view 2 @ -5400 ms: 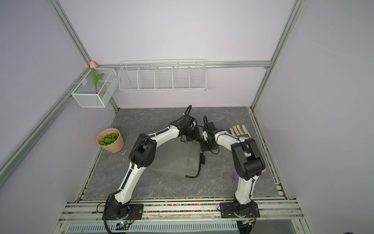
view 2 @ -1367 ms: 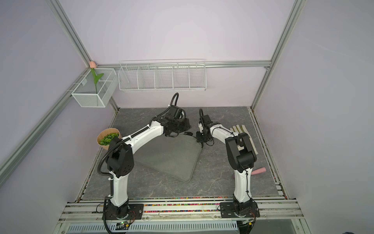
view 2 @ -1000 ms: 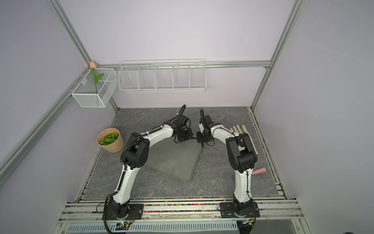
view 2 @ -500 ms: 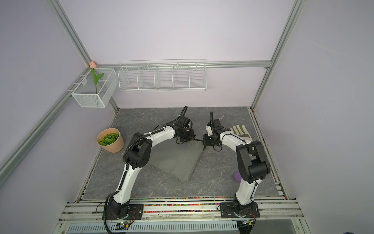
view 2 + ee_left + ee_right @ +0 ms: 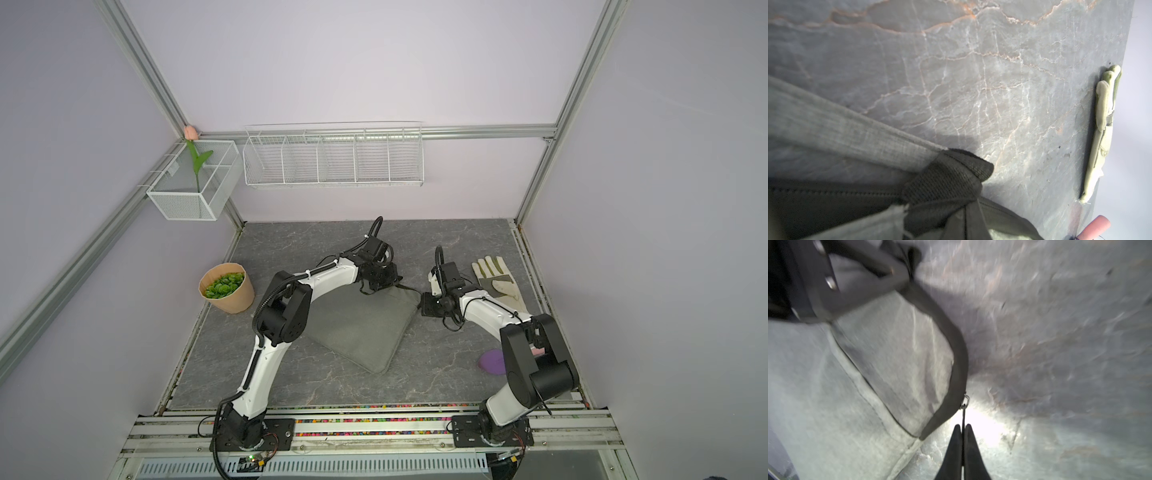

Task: Put the mouse into the laptop bag
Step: Zip the zipper on the zippered laptop bag.

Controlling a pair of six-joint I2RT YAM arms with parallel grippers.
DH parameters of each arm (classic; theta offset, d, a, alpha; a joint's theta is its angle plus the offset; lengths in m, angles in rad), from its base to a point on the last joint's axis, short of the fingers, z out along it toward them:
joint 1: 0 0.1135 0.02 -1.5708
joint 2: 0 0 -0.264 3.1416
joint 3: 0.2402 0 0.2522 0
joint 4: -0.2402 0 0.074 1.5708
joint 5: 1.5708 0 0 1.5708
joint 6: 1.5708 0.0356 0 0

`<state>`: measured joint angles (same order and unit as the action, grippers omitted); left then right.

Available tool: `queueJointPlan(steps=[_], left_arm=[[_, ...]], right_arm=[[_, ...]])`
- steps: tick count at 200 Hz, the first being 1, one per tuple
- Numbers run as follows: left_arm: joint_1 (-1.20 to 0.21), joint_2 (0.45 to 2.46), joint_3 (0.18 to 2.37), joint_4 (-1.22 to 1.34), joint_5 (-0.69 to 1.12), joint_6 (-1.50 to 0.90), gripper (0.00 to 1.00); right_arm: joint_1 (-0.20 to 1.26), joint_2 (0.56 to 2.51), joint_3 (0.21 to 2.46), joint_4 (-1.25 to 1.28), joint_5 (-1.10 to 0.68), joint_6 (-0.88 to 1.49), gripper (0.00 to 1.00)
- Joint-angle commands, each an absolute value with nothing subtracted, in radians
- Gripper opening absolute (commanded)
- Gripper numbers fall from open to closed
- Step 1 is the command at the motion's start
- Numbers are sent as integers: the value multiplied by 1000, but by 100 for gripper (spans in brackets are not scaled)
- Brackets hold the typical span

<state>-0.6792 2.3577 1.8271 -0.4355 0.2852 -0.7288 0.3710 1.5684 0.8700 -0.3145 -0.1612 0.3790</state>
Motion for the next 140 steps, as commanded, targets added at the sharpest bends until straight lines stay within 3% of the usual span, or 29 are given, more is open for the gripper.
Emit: queueJointPlan(steps=[1, 49, 140], left_arm=[[-648, 2447, 1778, -527, 177, -735, 0], [-648, 2447, 1776, -521, 181, -739, 0], [-649, 2379, 1775, -515, 247, -754, 0]], right_arm=[[434, 1565, 842, -359, -163, 443, 7], [516, 1553, 871, -339, -170, 499, 7], [449, 1409, 864, -469, -66, 425, 7]])
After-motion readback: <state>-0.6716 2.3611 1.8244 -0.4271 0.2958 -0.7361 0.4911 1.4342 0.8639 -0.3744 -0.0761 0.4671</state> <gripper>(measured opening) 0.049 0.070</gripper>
